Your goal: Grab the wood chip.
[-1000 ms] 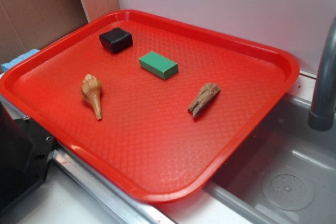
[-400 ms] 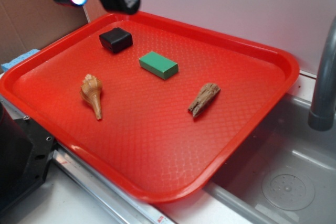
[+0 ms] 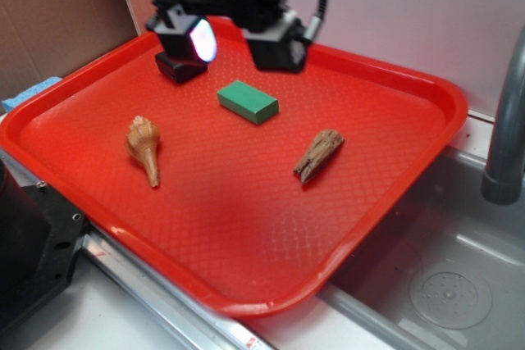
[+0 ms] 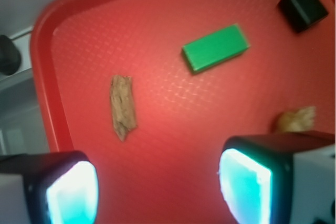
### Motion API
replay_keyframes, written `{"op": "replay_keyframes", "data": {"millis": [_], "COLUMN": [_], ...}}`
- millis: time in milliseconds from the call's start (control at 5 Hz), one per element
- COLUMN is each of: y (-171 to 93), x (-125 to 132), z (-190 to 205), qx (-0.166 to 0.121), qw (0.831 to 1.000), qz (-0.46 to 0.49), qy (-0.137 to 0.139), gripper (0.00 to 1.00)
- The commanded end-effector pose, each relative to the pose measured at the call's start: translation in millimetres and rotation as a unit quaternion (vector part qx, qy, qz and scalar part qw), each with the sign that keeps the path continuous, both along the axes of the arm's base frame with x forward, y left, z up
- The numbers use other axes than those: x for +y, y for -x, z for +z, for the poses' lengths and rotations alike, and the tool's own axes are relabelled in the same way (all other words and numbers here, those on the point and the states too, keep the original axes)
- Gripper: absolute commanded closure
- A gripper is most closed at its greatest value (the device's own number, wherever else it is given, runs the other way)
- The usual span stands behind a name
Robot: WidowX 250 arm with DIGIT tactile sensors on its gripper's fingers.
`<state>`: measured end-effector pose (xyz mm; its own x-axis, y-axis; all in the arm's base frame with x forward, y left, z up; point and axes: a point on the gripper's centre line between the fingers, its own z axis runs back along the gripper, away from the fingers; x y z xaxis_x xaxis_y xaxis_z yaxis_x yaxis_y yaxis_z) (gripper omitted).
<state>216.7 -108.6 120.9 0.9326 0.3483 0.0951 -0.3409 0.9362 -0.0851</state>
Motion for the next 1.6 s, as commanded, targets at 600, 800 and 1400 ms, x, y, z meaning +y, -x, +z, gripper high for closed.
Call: {"op": "replay_keyframes", "data": {"millis": [600, 800, 1400], "y": [-52.6, -56.1, -55.1], "x": [-22.3, -18.6, -15.2], "z": [-91.7, -100.1, -106.6], "qx": [0.035, 0.041, 0.044], "qw": [0.999, 0.999, 0.998], "qz": [0.011, 0.012, 0.017], "qy": [-0.037, -0.032, -0.034], "gripper": [0.00, 0.00, 1.00]}}
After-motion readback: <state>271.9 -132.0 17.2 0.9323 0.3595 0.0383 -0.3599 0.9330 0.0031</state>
